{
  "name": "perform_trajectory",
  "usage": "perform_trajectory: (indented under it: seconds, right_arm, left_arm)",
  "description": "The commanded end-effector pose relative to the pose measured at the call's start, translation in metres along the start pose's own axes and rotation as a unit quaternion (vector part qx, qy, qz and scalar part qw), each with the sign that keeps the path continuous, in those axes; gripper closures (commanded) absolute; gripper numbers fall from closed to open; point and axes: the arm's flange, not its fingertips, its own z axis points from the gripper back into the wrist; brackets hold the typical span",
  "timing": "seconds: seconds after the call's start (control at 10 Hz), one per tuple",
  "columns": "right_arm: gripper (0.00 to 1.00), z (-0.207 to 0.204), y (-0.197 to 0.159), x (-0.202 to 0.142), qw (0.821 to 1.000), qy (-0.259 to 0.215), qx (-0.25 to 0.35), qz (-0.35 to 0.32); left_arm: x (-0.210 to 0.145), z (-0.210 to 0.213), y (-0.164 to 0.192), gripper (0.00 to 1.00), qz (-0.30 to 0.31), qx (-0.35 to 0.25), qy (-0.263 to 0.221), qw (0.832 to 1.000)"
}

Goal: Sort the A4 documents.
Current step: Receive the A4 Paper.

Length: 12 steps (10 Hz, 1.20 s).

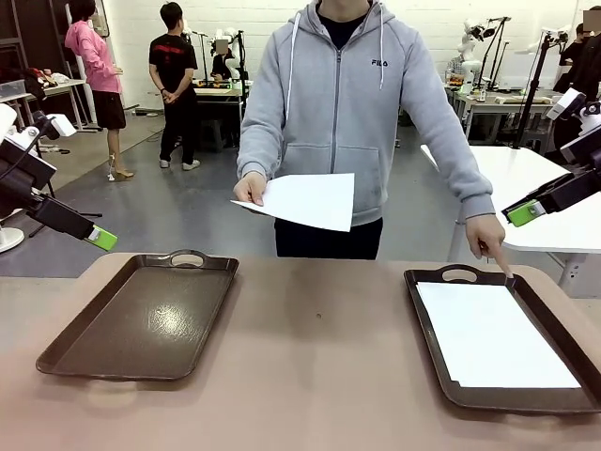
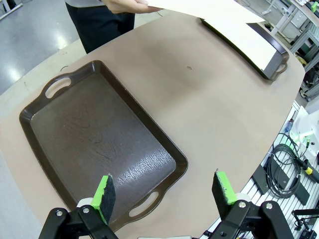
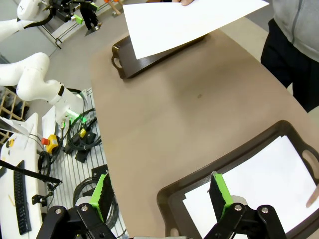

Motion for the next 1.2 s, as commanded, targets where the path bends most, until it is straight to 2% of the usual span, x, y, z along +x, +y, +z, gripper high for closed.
perform_trajectory:
  seconds: [0.0,0.9,1.1]
  right_arm:
    - [0.0,0.0,0.0,0.0,1.0,-0.002,0.003,0.001]
    - [0.0,0.0,0.0,0.0,1.0,0.0,0.0,0.0]
    - [0.0,-0.019,-0.009,0.015,0.996,-0.054,0.035,-0.064]
  left_arm:
    - [0.0,0.0,0.0,0.0,0.001,-0.004,-0.002,1.0]
    - [0.0,0.0,0.0,0.0,0.001,-0.004,-0.002,1.0]
    - [0.0,0.0,0.0,0.0,0.001,-0.004,-0.002,1.0]
